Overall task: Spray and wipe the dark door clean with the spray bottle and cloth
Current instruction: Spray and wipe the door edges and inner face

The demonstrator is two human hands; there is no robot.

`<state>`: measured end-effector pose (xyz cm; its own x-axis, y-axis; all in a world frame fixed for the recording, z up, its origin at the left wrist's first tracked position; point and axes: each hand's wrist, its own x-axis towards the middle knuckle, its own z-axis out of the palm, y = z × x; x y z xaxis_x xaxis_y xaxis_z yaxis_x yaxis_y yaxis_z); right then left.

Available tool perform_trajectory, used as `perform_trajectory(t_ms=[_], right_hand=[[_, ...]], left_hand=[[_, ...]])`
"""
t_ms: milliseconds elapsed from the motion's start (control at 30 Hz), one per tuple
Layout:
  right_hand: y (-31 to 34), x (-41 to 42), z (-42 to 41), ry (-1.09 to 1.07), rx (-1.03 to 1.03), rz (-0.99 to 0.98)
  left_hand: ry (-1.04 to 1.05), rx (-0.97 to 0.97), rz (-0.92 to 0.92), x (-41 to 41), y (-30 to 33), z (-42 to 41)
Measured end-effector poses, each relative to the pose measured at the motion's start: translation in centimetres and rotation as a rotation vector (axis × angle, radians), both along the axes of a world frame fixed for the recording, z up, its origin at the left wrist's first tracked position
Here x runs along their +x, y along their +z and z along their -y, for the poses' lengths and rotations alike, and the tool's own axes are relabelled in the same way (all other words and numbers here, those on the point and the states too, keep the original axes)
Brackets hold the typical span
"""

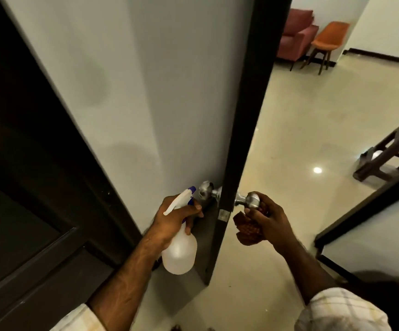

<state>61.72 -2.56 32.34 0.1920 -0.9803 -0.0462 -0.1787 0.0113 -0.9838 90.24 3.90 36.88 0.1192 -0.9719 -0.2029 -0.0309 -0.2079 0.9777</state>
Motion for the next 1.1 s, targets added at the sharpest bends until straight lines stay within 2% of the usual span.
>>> perform_trajectory(t_ms=[167,333,467,533,733,967,1100], right_hand=[[-1.0,-8.0,-1.9,-0.171,0.127,0.045],[-2.9,-14.3,-6.8,-0.207,0.258,-0.024],[-3.7,-16.5,-9.1,-0.252,0.331,0.081],[-3.9,-16.8,-8.4,-0.338,0.292,0.08],[-4.3,-20.1,-5.1,-0.689,0.198,-0.094],[-5.6,-24.7,-1.6,-0.853,0.147,-0.15],[-4.6,-26.5,0.5,-0.949,0.129,-0.184]], left_hand=[[-0.07,0.021,-0.012,-7.0,-0.4,0.8],[-0.15,0.007,-0.052,-13.5,-0.7,2.3],[-0.201,0.014,-0.043,-18.3,-0.9,3.8],[-0.219,0.026,-0.031,-20.0,-1.0,4.4],[-0.321,0.075,-0.037,-25.4,-0.7,6.5],[-0.385,0.116,-0.106,-29.6,-1.6,10.4],[-0.533,0.105,-0.063,-30.3,-2.4,13.8]])
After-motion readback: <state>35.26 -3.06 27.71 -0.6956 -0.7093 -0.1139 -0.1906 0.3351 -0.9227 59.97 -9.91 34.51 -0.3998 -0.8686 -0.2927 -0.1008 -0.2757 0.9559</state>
